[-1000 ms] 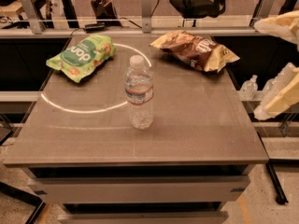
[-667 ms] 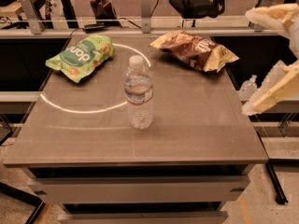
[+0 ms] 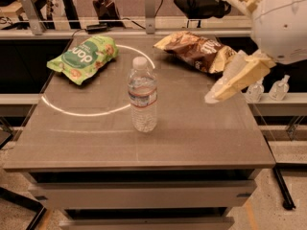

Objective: Pick green rice chip bag

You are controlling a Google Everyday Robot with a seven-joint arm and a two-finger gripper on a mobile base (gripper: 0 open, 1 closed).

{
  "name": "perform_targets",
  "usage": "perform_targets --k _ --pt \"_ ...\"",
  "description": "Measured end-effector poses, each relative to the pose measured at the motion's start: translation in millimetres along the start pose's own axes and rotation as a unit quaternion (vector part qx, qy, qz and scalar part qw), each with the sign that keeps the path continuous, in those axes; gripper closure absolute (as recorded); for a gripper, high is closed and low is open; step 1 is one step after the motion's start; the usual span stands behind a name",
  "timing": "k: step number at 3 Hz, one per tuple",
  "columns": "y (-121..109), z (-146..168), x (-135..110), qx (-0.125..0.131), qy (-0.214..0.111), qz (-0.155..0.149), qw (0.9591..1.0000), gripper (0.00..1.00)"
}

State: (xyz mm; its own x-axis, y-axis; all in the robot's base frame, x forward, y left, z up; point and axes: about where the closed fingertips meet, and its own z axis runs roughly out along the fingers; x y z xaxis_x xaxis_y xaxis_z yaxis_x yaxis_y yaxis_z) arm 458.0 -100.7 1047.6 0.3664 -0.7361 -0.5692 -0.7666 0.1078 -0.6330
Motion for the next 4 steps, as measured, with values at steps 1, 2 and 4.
perform_targets --k 1,2,4 --pt "-5.7 34.4 -34.7 0.01 -0.016 -0.032 0.9993 0.0" --pt "-5.7 34.4 -34.8 0.01 -0.016 -0.032 0.9993 0.0" --pt "-20.6 52.0 -30.6 0.036 0.013 -0.073 0.9966 0.0"
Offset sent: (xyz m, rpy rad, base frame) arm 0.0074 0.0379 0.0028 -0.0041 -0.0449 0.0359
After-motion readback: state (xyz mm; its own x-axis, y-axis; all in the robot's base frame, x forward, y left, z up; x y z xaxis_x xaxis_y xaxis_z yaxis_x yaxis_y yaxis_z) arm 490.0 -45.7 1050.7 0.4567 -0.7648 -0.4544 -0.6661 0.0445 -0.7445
